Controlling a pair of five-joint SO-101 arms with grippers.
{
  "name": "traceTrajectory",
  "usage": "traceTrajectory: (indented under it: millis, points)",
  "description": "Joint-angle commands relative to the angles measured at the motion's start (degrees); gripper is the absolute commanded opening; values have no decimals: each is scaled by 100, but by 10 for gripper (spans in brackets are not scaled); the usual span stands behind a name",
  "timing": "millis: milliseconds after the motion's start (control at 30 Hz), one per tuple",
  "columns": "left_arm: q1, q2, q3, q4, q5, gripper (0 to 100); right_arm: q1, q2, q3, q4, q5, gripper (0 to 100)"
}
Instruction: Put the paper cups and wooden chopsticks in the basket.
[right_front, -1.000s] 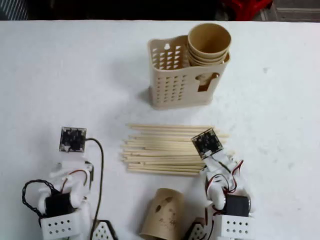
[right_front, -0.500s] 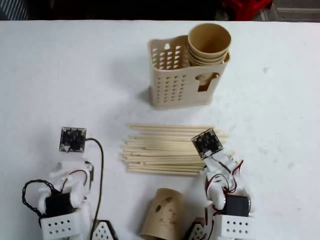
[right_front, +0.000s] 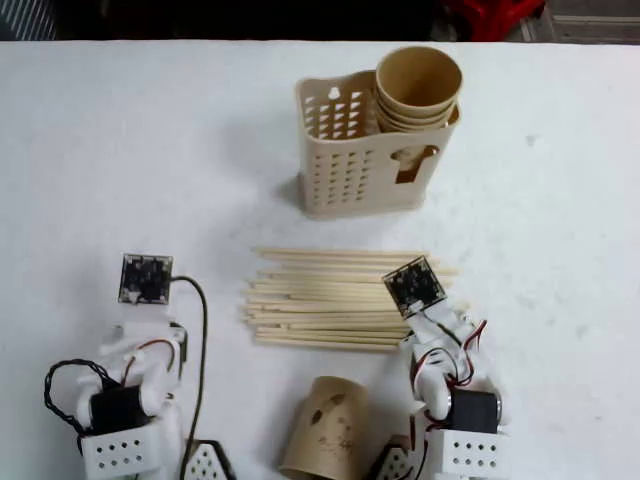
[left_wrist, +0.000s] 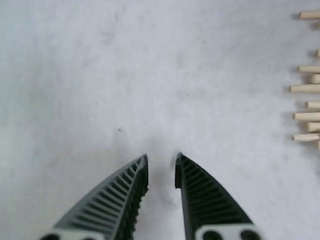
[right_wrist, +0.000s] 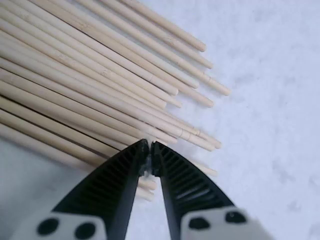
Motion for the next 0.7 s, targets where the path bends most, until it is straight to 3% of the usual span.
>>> traceTrajectory:
  millis: [0, 667]
  points:
    - [-48, -66, -18, 35, -53, 107, -31, 31, 35, 40, -9, 18]
    - [92, -66, -18, 35, -18, 108, -31, 31, 35, 40, -9, 18]
